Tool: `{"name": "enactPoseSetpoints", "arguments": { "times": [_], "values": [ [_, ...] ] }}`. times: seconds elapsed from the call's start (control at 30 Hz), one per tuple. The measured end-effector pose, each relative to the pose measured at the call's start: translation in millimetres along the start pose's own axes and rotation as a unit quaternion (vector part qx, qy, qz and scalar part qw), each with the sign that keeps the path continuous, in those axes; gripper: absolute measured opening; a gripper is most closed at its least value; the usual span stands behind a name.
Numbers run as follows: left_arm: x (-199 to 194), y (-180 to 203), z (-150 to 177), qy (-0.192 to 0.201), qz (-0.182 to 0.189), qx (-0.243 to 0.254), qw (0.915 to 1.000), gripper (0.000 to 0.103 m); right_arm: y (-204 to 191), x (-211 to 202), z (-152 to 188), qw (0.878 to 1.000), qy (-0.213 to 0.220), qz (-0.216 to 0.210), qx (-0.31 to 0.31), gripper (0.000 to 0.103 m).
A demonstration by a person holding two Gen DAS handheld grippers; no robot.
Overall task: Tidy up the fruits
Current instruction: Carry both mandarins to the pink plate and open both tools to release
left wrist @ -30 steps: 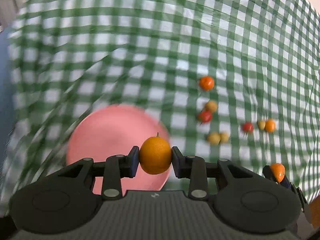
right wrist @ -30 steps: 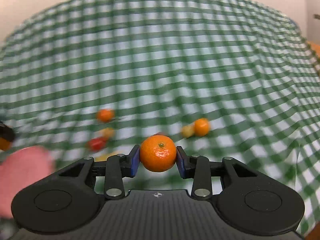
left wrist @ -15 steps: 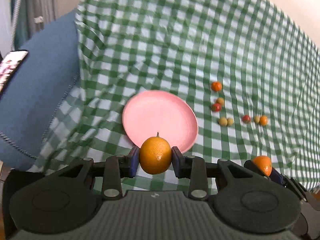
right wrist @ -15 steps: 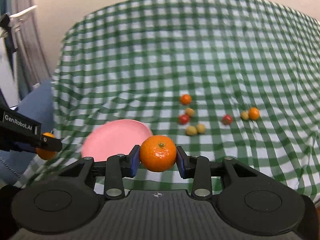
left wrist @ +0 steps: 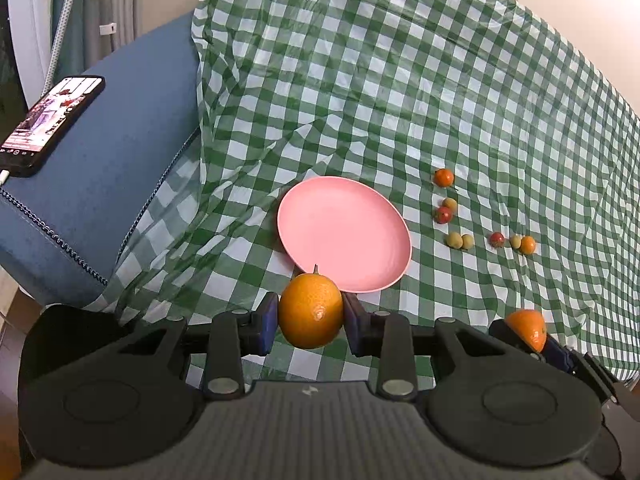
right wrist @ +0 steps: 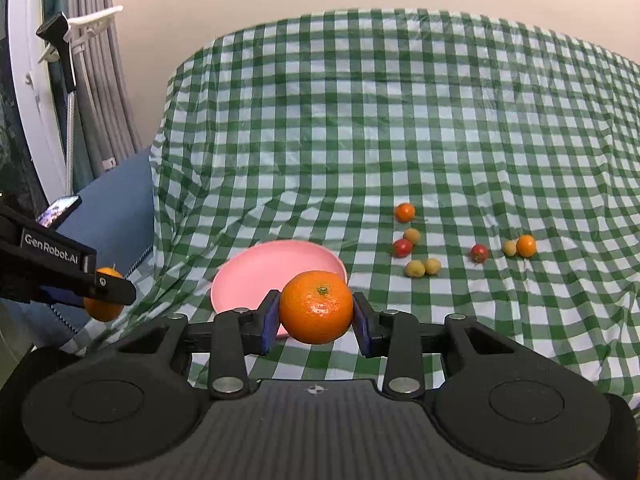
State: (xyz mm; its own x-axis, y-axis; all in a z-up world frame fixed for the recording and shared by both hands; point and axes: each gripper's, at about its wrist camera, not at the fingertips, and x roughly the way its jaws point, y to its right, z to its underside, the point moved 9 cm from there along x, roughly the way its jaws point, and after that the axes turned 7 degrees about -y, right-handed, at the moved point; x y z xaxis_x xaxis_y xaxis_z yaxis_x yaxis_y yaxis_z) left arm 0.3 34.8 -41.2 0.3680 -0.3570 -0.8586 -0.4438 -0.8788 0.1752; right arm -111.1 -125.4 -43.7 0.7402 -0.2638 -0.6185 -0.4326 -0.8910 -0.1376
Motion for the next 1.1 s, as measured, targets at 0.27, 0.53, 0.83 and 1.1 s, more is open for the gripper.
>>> {"name": "enactPoseSetpoints", "arguments": {
  "times": [0.27,0.53,0.83,1.1],
  "values": [
    [28.3,0.8,-9.9,-0.022,0.003,0.005,0.9997,0.038,-6.9,26.6,-0.8,0.999,-0.026,-0.001,-0.021,0.039],
    [77.0,7.0,-36.4,-0.046,0.004,0.007,0.9989,0.038,-22.0,72.4,-16.7,0.998,-0.051,-0.01,-0.025,0.039],
    [135.7,19.9,-58.9,-0.071,-0.008,0.024,0.9971,0.038,-24.9,135.1,-20.7,0.996,-0.092,-0.001,-0.018,0.039],
    [177.9,21.4,-67.5,-0.087,-0.025,0.036,0.9952,0.038,-26.5,174.5,-19.5,0.993,-0.112,0.007,-0.026,0.039]
  ]
}}
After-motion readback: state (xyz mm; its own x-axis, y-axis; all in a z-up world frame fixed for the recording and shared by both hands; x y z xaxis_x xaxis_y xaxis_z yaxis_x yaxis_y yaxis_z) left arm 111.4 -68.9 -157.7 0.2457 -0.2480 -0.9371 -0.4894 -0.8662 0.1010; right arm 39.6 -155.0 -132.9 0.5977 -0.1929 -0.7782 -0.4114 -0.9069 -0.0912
